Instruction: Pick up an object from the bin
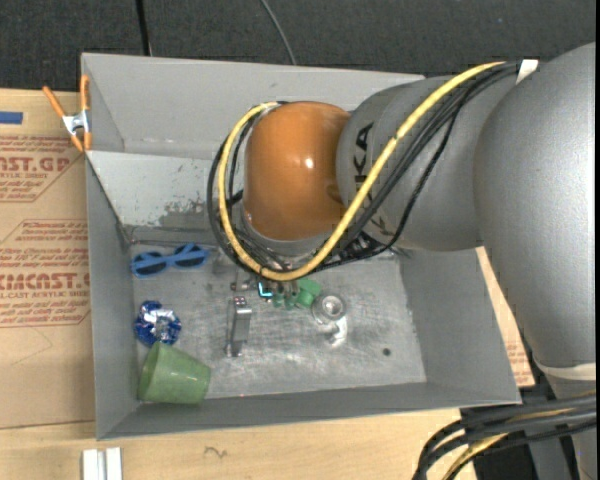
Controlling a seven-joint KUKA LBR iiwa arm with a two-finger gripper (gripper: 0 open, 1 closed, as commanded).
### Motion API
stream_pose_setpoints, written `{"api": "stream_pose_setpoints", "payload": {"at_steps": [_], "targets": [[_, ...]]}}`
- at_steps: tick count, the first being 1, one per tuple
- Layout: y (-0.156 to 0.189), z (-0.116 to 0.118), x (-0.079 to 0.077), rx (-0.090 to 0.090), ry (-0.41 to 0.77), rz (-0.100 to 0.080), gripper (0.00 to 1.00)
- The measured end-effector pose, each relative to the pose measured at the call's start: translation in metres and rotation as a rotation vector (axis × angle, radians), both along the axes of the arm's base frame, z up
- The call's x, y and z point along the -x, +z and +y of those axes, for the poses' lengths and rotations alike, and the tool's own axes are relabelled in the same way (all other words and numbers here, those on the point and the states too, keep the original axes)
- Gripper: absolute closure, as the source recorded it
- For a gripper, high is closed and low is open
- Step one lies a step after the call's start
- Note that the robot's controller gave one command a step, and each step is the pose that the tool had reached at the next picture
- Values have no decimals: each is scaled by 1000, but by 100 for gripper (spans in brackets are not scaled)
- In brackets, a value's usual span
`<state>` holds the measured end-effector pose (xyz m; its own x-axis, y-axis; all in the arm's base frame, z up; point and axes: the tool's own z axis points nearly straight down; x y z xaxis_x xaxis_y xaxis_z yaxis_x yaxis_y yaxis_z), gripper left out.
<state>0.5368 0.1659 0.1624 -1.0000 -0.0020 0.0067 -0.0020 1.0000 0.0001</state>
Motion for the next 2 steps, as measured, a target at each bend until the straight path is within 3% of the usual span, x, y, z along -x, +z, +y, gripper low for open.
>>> {"api": "stream_pose_setpoints", "payload": {"at_steps": [1, 2], "targets": [[-92, 66, -26, -3, 203, -14, 0], [-91, 65, -26, -3, 200, -9, 100]]}}
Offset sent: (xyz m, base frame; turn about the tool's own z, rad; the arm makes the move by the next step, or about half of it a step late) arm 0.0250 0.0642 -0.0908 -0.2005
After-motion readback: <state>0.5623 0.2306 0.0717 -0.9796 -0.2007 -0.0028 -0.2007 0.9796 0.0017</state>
